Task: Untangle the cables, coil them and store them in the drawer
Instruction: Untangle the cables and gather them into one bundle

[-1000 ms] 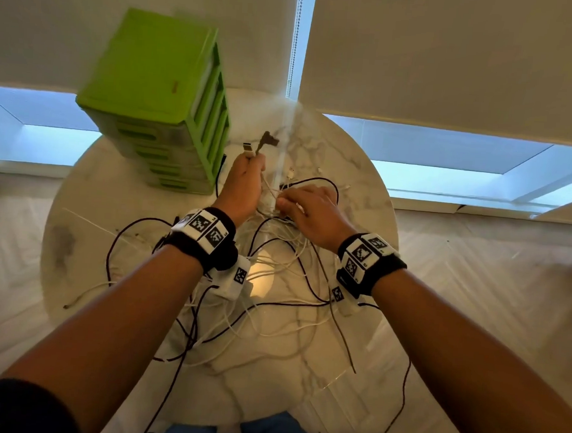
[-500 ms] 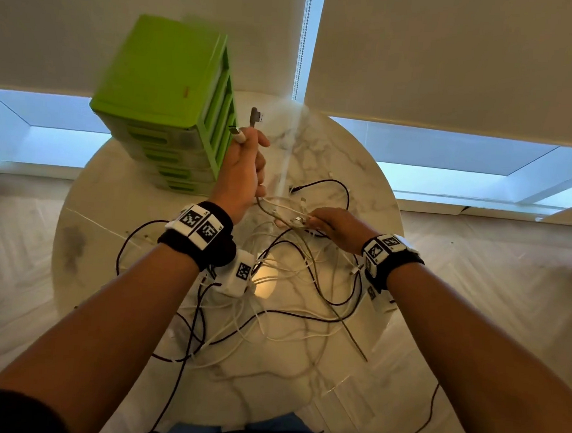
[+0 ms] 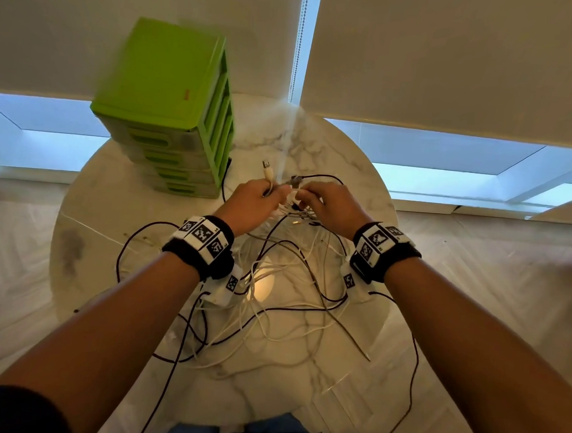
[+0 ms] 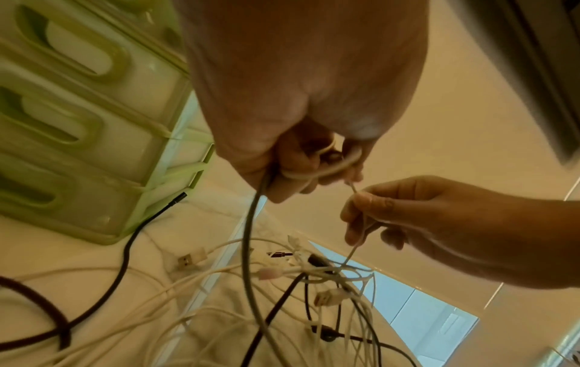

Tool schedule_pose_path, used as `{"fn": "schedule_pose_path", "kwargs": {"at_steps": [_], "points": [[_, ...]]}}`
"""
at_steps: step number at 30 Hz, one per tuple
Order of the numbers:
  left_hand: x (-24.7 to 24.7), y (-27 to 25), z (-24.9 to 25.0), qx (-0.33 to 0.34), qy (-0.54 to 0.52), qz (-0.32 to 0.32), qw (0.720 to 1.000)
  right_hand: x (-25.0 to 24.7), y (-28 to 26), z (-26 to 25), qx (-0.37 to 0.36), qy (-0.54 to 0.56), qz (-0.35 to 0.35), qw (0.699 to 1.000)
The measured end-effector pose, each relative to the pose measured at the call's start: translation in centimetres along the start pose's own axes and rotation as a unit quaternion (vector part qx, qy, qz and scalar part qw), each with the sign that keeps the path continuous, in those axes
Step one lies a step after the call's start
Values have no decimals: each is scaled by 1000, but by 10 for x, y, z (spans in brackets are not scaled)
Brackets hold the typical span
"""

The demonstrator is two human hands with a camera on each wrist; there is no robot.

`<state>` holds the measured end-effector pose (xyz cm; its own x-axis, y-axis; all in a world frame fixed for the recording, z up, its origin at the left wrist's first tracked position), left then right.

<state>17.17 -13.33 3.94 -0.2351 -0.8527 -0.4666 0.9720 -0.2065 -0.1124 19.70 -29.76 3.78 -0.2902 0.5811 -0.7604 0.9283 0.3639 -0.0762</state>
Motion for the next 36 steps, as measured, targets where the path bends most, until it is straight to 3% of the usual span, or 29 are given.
{"fn": "schedule_pose_path", "kwargs": {"at_steps": [4,9,14,19,22,27,29,34,36], "points": [[-12,1,19,28,-76,65,995,31,-10,7,23,60,-93,994],[-39,2,46,74,-180,114,974,55,-16,27,54,40,-135,989],[-54,3,44,58,-215,128,966,41,-8,9,21,35,-56,998],[-42,-7,1,1,-15,91,996,13,-1,-26,-36,34,12,999],[-30,-11,-12,-21,26,34,999,4,1,-38,-43,50,13,998],[-24,-17,-5,6,58,-33,998,2,0,-40,-39,66,0,997],[-28,-17,0,13,23,-9,1000,9,-4,-34,-33,79,-29,996],[-50,-15,36,79,-90,100,988,66,-17,-12,46,65,-192,978],[-62,-14,49,111,-147,141,973,80,-18,-6,63,58,-203,975]]}}
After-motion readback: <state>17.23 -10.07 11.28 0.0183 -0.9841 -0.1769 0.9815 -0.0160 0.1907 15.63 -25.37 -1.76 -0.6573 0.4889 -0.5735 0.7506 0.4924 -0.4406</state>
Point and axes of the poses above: each hand's wrist, its own y-axis towards the middle knuckle, its own x-axis out of the palm, z = x × y, the point moved 7 cm from there along y, towards the middle knuckle, and after that the axes turned 8 degrees about x, right-handed, at the moved point
